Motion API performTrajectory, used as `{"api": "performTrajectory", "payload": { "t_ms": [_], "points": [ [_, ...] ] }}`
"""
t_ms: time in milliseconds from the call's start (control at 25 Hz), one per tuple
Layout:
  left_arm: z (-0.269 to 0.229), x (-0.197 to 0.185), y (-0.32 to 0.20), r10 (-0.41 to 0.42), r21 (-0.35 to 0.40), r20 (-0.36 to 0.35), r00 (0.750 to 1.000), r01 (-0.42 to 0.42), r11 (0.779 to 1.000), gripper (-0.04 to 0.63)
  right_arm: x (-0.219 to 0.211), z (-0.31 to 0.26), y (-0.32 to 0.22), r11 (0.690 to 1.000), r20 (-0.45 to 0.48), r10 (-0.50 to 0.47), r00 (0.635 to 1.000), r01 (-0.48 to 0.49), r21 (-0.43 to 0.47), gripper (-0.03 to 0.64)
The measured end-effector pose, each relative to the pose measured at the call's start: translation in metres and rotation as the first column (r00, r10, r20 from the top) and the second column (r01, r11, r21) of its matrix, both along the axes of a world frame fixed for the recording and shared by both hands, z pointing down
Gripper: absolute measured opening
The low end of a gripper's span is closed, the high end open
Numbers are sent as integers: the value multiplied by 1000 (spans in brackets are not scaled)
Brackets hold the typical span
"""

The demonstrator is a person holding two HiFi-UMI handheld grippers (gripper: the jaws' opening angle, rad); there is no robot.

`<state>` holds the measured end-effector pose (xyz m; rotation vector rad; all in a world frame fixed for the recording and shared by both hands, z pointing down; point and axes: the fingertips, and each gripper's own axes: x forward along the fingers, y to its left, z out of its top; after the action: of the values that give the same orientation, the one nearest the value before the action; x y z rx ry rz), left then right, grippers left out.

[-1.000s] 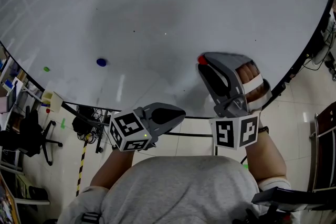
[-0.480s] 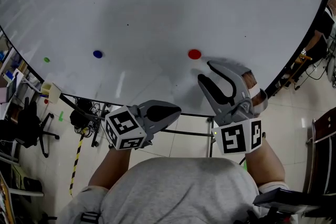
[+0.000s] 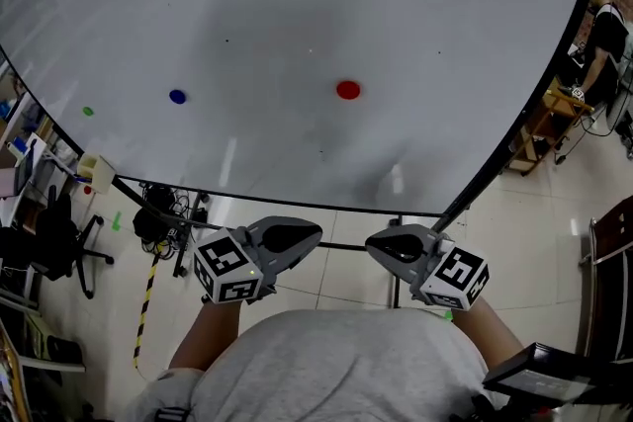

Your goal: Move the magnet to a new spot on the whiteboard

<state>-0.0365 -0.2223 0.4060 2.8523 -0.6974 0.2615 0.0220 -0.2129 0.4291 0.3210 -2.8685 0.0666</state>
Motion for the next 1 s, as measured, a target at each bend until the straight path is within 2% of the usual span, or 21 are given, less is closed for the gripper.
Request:
{"api": "performTrajectory", "payload": {
  "t_ms": [160, 320, 480, 680, 1000],
  "points": [
    [8, -8, 18, 3, -8, 14, 1000, -3, 1000, -12, -17, 13, 32, 999, -9, -20, 1000, 20, -33, 5],
    [7, -14, 61, 72, 15, 35, 997, -73, 997, -12, -38, 15, 72, 996, 26, 21, 999, -19, -85, 5],
    [27, -48, 121, 126, -38, 37, 991, -125, 991, -12, -84, 20, 121, 994, 60, 34, 998, -27, -108, 5],
    [34, -94, 180, 106, -93, -3, 994, -106, 990, -12, -124, 33, 181, 982, 84, 52, 995, -35, -187, 5],
    [10, -103, 233, 124, -74, -47, 991, -127, 989, -14, -132, 2, 231, 983, 110, 116, 987, -98, -155, 5]
  ]
}}
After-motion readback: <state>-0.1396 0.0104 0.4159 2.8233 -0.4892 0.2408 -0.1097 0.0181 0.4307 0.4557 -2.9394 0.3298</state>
